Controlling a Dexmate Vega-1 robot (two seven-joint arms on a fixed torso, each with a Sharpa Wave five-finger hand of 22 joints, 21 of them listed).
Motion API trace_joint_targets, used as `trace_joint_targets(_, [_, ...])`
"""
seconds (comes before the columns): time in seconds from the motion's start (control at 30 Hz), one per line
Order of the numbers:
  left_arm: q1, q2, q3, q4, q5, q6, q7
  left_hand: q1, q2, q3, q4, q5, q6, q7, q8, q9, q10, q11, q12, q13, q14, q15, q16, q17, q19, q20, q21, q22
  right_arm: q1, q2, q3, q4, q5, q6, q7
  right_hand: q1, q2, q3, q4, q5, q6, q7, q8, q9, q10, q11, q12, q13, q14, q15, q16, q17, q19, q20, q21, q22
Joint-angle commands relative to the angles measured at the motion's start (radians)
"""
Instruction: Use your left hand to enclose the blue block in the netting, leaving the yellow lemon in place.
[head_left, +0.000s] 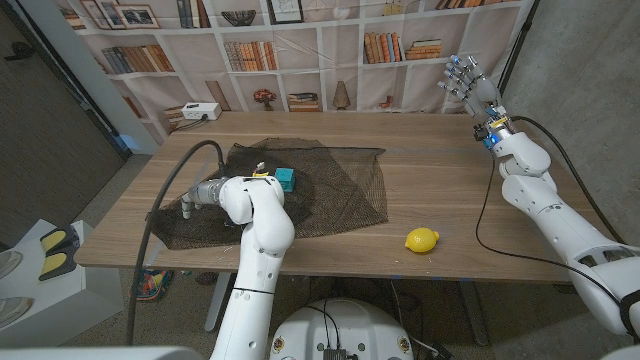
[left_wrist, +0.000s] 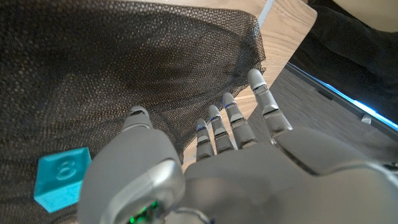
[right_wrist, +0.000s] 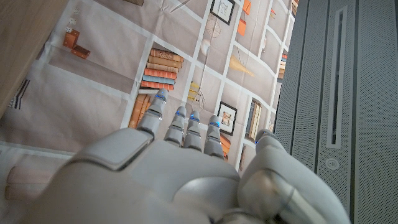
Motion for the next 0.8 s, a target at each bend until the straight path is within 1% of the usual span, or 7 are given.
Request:
trace_joint_targets(0.03, [0.051,-0.102,-0.054,-0.025,-0.225,0.231,0.301,0.000,0.007,0.009,-0.001,-0.007,0.013,0.012,0.007,0.003,0.015,0.014,0.008,0.005,0.011,0.007,0.004,-0.002,0.020,0.000,-0.002,0.004,-0.020,-0.014,0.002,-0.029,-0.009,-0.016,-0.039,-0.003,-0.004,0.002,-0.001,-0.003,0.006,-0.001,0.003,0.004,0.007,0.002,0.003,0.004,0.014,0.001,0.007,0.006,0.004,-0.010,0.000,0.002])
trace_joint_targets(0.2, [0.086,-0.102,-0.051,-0.064,-0.507,0.341,0.603,0.003,0.010,0.012,-0.005,-0.011,0.020,0.022,0.009,0.003,0.028,0.020,0.012,0.005,0.011,0.017,0.003,-0.006,0.018,0.002,-0.010,0.003,-0.016,-0.010,0.000,-0.023,-0.013,-0.010,-0.040,-0.003,-0.004,0.002,-0.001,-0.003,0.007,-0.002,0.003,0.004,0.008,0.003,0.003,0.004,0.016,0.003,0.008,0.006,0.003,-0.011,0.000,0.002])
trace_joint_targets(0.3, [0.091,-0.099,-0.053,-0.086,-0.645,0.382,0.721,0.005,0.012,0.016,-0.008,-0.014,0.021,0.025,0.009,0.003,0.034,0.029,0.014,0.006,0.016,0.024,0.005,-0.009,0.013,0.003,-0.017,0.003,-0.010,-0.008,-0.004,-0.020,-0.018,-0.007,-0.038,-0.004,-0.005,0.002,-0.001,-0.004,0.008,-0.002,0.004,0.004,0.008,0.004,0.003,0.004,0.017,0.003,0.008,0.006,0.003,-0.010,0.000,0.002])
trace_joint_targets(0.53, [0.045,-0.101,-0.083,-0.069,-0.726,0.481,0.736,-0.001,0.006,0.016,-0.014,-0.021,-0.021,0.033,-0.008,0.001,0.011,0.051,0.000,0.007,0.007,0.045,0.000,-0.018,0.011,0.003,-0.036,0.003,-0.005,-0.009,-0.006,-0.025,-0.027,-0.002,-0.050,-0.005,-0.005,0.002,-0.001,-0.004,0.008,-0.002,0.003,0.004,0.009,0.002,0.003,0.004,0.018,0.001,0.008,0.007,0.003,-0.011,0.001,0.002])
trace_joint_targets(0.6, [0.028,-0.108,-0.102,-0.073,-0.832,0.516,0.800,-0.005,0.003,0.014,-0.014,-0.023,-0.023,0.040,-0.007,0.001,0.011,0.064,-0.001,0.006,0.007,0.051,0.000,-0.021,0.013,0.003,-0.039,0.003,-0.006,-0.011,-0.006,-0.032,-0.033,-0.001,-0.058,-0.005,-0.006,0.002,-0.001,-0.004,0.008,-0.002,0.003,0.004,0.009,0.003,0.003,0.004,0.018,0.001,0.008,0.007,0.003,-0.011,0.001,0.002])
trace_joint_targets(0.67, [0.011,-0.096,-0.111,-0.073,-0.896,0.550,0.807,-0.005,0.004,0.014,-0.015,-0.023,-0.020,0.047,-0.006,0.001,0.013,0.069,-0.002,0.006,0.007,0.055,0.000,-0.022,0.015,0.003,-0.041,0.004,-0.006,-0.012,-0.006,-0.035,-0.036,0.000,-0.062,-0.005,-0.006,0.002,-0.001,-0.004,0.008,-0.002,0.003,0.004,0.009,0.004,0.003,0.004,0.017,0.001,0.008,0.007,0.002,-0.011,0.001,0.002])
trace_joint_targets(0.8, [-0.023,-0.026,-0.089,-0.032,-0.950,0.625,0.801,0.001,0.009,0.021,-0.021,-0.021,-0.026,0.057,-0.007,0.001,0.002,0.073,-0.011,0.004,-0.009,0.065,-0.005,-0.027,0.022,0.002,-0.046,0.004,-0.001,-0.013,-0.010,-0.038,-0.042,-0.001,-0.068,-0.005,-0.006,0.002,-0.001,-0.004,0.009,-0.003,0.004,0.004,0.010,0.004,0.003,0.004,0.019,0.002,0.008,0.007,0.002,-0.012,0.001,0.002])
